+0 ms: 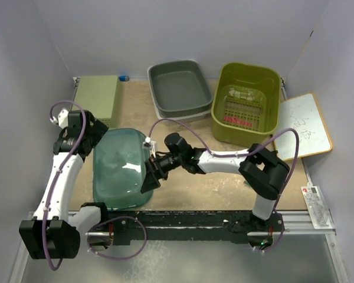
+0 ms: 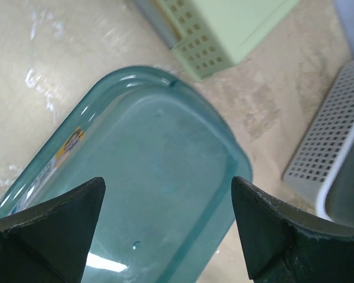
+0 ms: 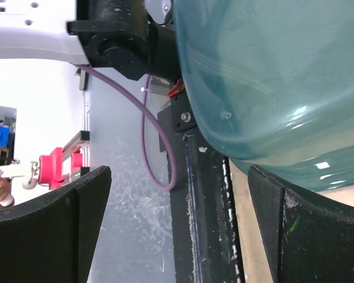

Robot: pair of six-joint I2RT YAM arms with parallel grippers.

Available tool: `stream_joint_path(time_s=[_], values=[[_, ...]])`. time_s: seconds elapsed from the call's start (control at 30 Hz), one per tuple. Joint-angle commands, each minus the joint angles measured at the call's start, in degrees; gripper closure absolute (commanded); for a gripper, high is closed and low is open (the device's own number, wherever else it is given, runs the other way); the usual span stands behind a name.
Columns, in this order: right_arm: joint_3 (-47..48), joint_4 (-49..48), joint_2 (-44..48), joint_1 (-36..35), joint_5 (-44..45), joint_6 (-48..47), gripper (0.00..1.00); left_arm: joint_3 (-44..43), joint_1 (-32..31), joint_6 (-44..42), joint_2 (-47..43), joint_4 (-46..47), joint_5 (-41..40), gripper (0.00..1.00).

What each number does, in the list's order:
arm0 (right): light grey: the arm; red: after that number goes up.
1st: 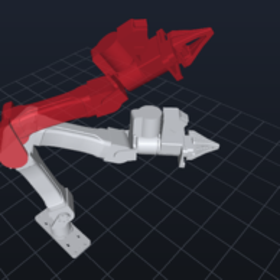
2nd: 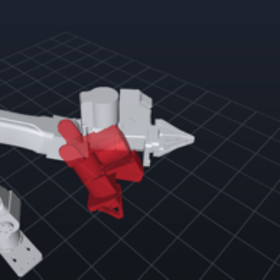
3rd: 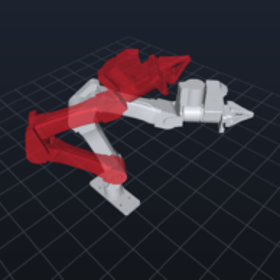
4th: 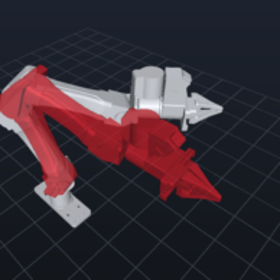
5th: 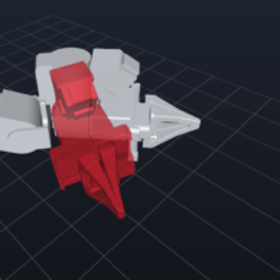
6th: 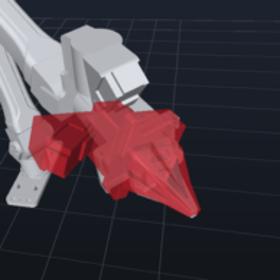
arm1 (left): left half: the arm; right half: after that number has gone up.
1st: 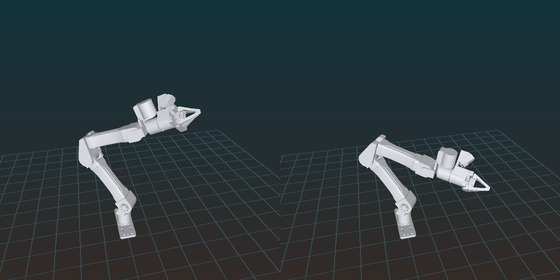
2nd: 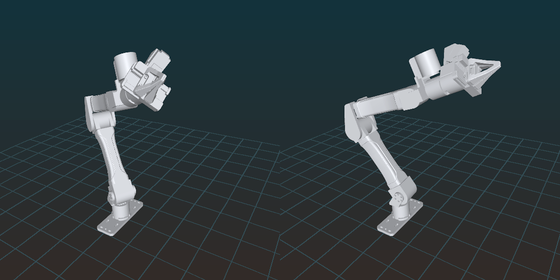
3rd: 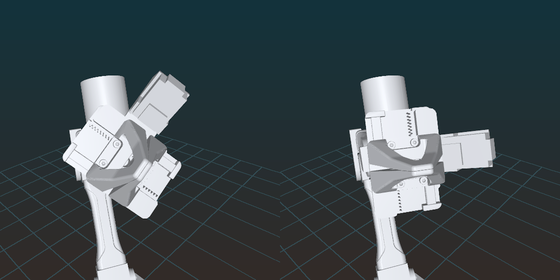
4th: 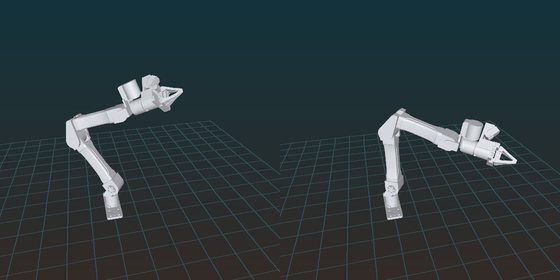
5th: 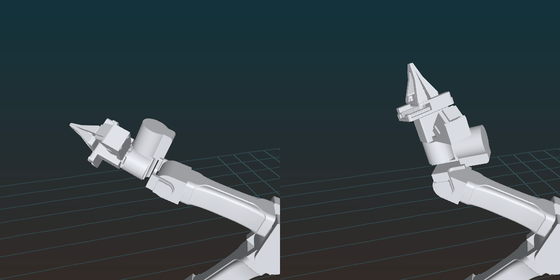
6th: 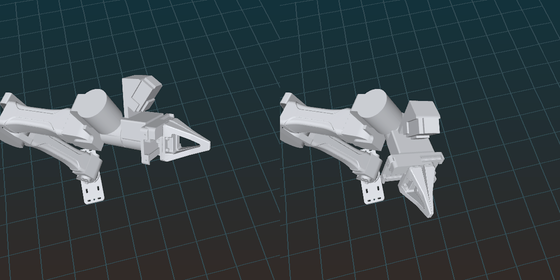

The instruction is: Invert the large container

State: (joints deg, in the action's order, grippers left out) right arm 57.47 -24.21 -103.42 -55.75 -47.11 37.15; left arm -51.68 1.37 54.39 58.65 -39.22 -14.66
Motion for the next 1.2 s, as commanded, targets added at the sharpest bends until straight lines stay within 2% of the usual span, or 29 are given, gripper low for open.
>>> stream_joint_path(time_s=[0.0,0.07,0.13,0.27,0.37,0.43,0.5,0.6,0.7,0.83,1.03,1.17], values=[[-0.7,4.1,7.3,1.7,-0.2,-3.4,0.0,-8.7,-0.1,-7.7,1.4,0.2,1.1,0.16],[-1.1,11.3,11.2,3.4,4.5,-8.2,0.0,-11.7,-1.4,-10.5,0.7,-0.4,3.5,0.16],[-3.6,14.6,16.3,6.6,11.3,-9.0,0.0,-15.0,-6.3,-12.0,1.2,-2.6,2.3,0.16],[-12.5,15.0,27.0,18.4,23.5,-5.5,0.0,-19.2,-24.6,-9.9,4.9,-6.3,-7.5,0.17],[-11.3,23.0,32.3,22.5,34.6,-9.4,0.0,-19.8,-38.5,-6.9,9.6,-5.1,-13.6,0.17],[-9.3,29.8,35.4,23.5,44.4,-10.2,0.0,-20.6,-45.0,-5.7,14.2,-4.1,-15.1,0.17],[-8.8,33.3,38.3,24.0,51.8,-9.5,0.0,-20.3,-49.0,-4.5,18.4,-1.9,-14.0,0.17],[-9.4,35.1,42.6,24.4,56.2,-7.9,0.0,-19.0,-52.5,-3.9,24.5,3.0,-10.1,0.17],[-11.3,34.4,46.4,24.5,58.2,-6.9,0.0,-18.7,-53.0,-2.9,30.1,2.5,-9.7,0.17],[-13.3,34.5,49.0,24.5,60.6,-7.1,0.0,-14.1,-51.3,-0.7,31.6,2.6,-9.5,0.17],[-12.8,35.7,48.5,24.5,60.8,-8.1,0.0,-4.9,-44.8,1.0,25.0,-3.4,-9.2,0.17],[-13.3,34.5,48.2,24.5,59.7,-7.6,0.0,-1.9,-37.8,0.2,17.1,-9.4,-14.0,0.17]])
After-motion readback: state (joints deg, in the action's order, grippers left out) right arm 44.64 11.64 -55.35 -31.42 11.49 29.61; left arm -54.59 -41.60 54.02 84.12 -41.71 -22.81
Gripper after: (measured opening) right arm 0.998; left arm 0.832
